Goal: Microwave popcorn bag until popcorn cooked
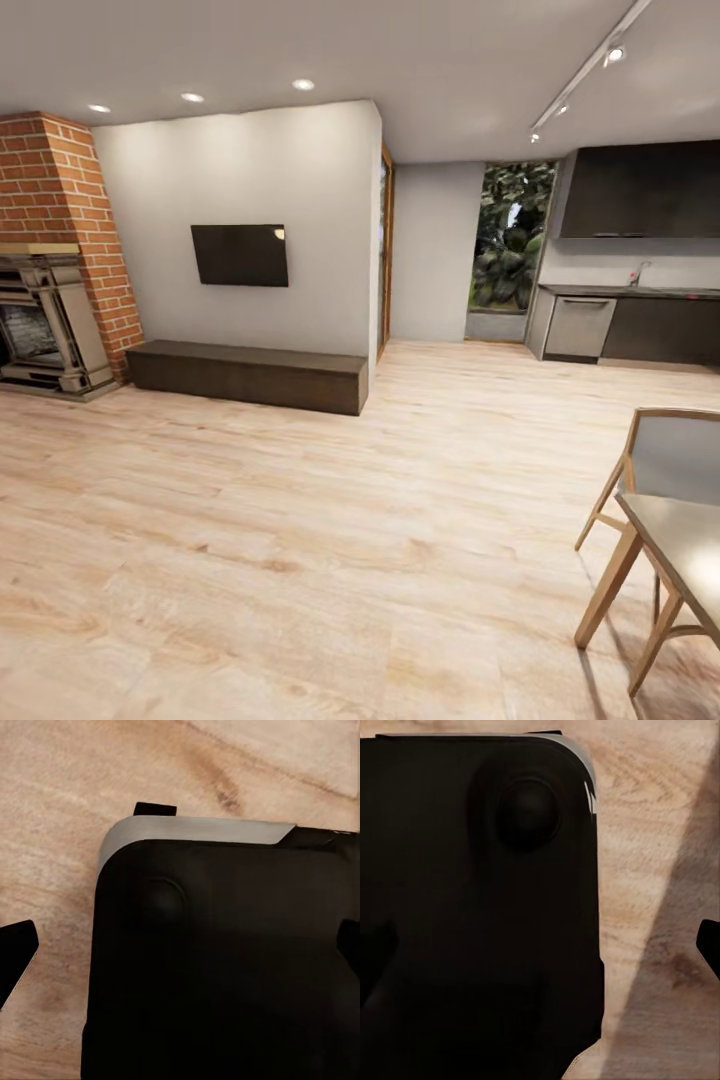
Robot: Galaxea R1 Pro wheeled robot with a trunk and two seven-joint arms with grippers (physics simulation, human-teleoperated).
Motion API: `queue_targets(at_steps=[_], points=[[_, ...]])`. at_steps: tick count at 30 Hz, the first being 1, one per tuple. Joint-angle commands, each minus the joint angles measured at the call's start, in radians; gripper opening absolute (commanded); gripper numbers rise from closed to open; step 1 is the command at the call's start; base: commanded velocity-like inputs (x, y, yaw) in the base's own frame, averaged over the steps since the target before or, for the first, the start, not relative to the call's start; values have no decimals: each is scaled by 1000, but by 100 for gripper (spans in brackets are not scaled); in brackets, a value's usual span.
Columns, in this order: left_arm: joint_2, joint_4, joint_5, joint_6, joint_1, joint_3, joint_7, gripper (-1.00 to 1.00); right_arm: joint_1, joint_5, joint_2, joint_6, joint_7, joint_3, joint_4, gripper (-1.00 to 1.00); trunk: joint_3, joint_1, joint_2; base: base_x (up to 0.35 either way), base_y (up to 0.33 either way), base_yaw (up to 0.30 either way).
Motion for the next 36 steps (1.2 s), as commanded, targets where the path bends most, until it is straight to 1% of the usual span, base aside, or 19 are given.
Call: queue_targets(at_steps=[1, 4, 5, 6, 8, 14, 18, 28, 36], points=[[-1, 0, 10, -2, 0, 0, 0, 100, 0, -10, 0, -4, 0, 3, 0, 100, -1, 1, 0, 323, 49, 0], [-2, 0, 10, 0, 0, 0, 1, 100, 0, -7, 0, -5, 0, 4, 0, 100, -1, 1, 0, 323, 15, 0], [-2, 0, 10, 3, 0, 0, 0, 100, 0, 0, 0, -6, 0, 5, 0, 100, -1, 1, 0, 323, 3, 0], [-2, 0, 10, 18, 0, -1, 0, 100, 0, 11, 0, -6, 0, 4, 0, 100, -1, 1, 0, 323, 1, 0], [-2, 0, 10, 34, 0, -1, 0, 100, 0, 18, 1, -7, 0, 4, 0, 100, -1, 1, 0, 323, 1, 0], [-3, 0, 10, 36, 0, 0, 1, 100, 0, 17, 0, -12, 0, 2, 0, 100, -1, 1, 0, 323, 0, -28], [-4, 0, 10, 33, 0, 0, 1, 100, 0, 8, -2, -13, 0, 1, 1, 100, -1, 1, 0, 323, 0, -241], [-4, 0, 10, 32, 0, 0, 1, 100, 0, 7, -2, -13, 0, -1, 1, 100, -1, 1, 0, 323, 0, -262], [-4, 0, 10, 32, 0, 1, 1, 100, 0, 8, -2, -13, 0, -1, 1, 100, -1, 1, 0, 323, 0, -47]])
